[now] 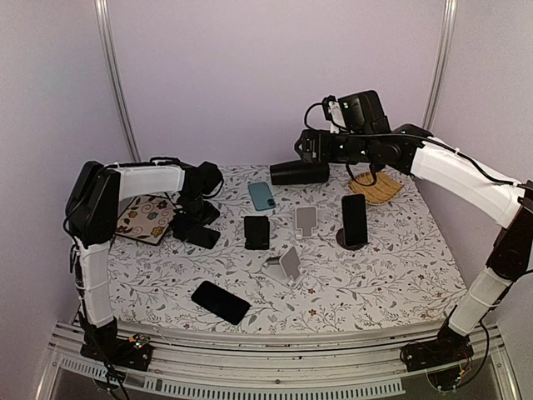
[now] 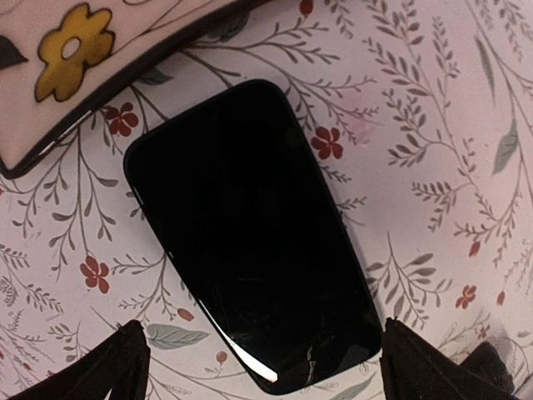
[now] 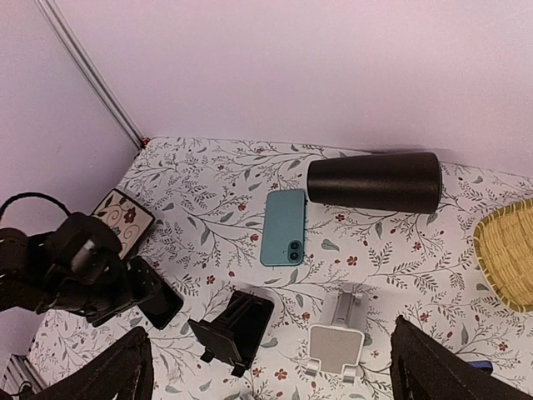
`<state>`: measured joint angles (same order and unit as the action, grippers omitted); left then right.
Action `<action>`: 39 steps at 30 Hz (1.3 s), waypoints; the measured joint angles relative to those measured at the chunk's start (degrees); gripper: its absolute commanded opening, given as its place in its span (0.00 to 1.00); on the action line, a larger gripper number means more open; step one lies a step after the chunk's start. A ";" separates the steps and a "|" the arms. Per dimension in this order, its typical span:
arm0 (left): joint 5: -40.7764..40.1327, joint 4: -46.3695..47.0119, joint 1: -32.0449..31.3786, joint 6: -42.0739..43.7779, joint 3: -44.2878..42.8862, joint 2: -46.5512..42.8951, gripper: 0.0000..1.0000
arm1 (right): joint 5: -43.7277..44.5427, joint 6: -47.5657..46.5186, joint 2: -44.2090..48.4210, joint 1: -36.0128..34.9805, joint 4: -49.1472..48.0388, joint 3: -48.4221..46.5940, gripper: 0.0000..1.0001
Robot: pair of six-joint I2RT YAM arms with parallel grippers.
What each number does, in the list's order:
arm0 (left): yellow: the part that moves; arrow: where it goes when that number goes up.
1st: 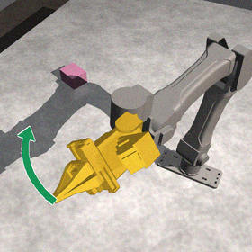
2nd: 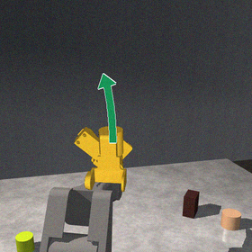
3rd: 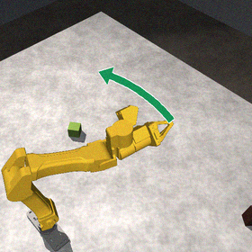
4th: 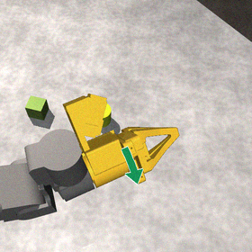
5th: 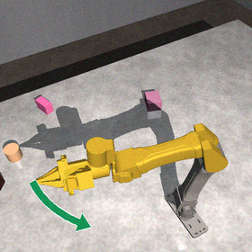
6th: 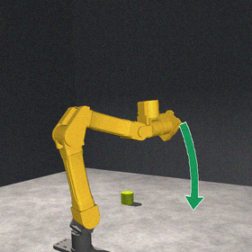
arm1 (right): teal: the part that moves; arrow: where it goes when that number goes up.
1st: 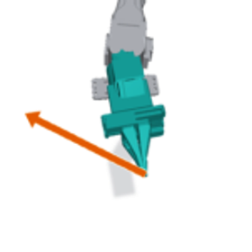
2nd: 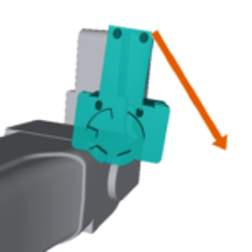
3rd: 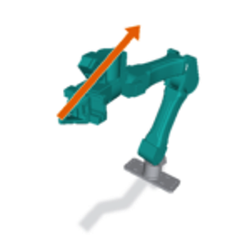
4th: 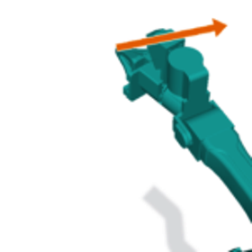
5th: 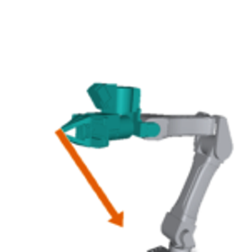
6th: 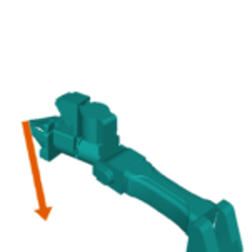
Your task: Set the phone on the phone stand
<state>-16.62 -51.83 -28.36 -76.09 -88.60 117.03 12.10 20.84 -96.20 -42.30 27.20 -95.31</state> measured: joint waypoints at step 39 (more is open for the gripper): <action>0.68 3.04 5.86 0.83 -2.73 5.49 0.61 | -11.54 -2.47 5.77 0.00 0.94 3.26 0.99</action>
<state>-15.94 -48.80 -22.50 -75.26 -91.33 122.52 0.56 18.37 -90.43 -42.30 28.14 -92.05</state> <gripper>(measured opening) 0.747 0.989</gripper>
